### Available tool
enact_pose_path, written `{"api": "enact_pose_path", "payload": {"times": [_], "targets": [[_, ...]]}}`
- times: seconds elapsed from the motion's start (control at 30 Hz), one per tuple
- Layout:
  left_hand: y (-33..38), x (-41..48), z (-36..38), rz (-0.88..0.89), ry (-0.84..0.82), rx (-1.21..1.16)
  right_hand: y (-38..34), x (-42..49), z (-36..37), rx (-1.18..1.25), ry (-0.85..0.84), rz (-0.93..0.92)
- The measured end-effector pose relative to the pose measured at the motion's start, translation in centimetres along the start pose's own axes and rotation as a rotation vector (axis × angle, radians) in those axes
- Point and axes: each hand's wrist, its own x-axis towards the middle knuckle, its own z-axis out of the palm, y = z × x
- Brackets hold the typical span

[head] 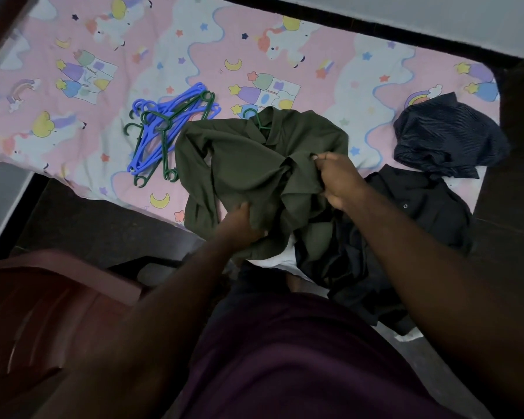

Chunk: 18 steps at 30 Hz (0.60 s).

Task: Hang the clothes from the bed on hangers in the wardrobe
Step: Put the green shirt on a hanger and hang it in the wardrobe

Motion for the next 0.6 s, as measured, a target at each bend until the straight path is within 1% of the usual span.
{"api": "enact_pose_path", "payload": {"times": [0.07, 0.17, 0.23, 0.3, 0.33, 0.37, 0.4, 0.47, 0.5, 0.53, 0.57, 0.6], "targets": [[0.8, 0.3, 1.4, -0.031, 0.039, -0.026, -0.6, 0.0, 0.3, 0.047, -0.015, 0.029], [2.3, 1.2, 1.8, -0.001, 0.103, -0.019, -1.6, -0.1, 0.4, 0.073, -0.051, 0.084], [3.2, 1.9, 1.5, -0.003, 0.127, -0.010, -2.4, -0.2, 0.6, 0.148, -0.104, 0.120], [4.1, 2.6, 0.8, 0.051, 0.148, -0.039, -3.3, -0.3, 1.0, 0.253, -0.152, 0.128], [4.4, 2.9, 0.5, 0.082, 0.175, -0.096, -3.4, -0.2, 1.0, 0.296, -0.148, 0.103], [4.8, 3.1, 0.1, 0.094, 0.204, -0.158, -3.2, 0.0, 0.7, 0.314, -0.090, 0.042], [4.9, 3.2, -0.2, 0.095, 0.237, -0.196, -2.6, 0.0, 0.3, 0.292, 0.024, -0.046], [5.1, 3.1, -1.2, 0.088, 0.292, -0.263, -0.1, -0.6, -0.7, 0.145, 0.335, -0.205], [5.0, 3.2, -1.6, 0.093, 0.306, -0.293, 1.5, -1.2, -0.8, 0.088, 0.394, -0.216], [4.8, 3.3, -1.9, 0.112, 0.311, -0.314, 3.0, -1.8, -0.4, 0.056, 0.337, -0.188], [4.7, 3.3, -2.3, 0.129, 0.299, -0.335, 4.1, -2.5, 0.3, 0.037, 0.200, -0.147], [4.4, 3.5, -2.5, 0.146, 0.293, -0.353, 4.9, -2.9, 1.3, 0.022, 0.011, -0.086]]}}
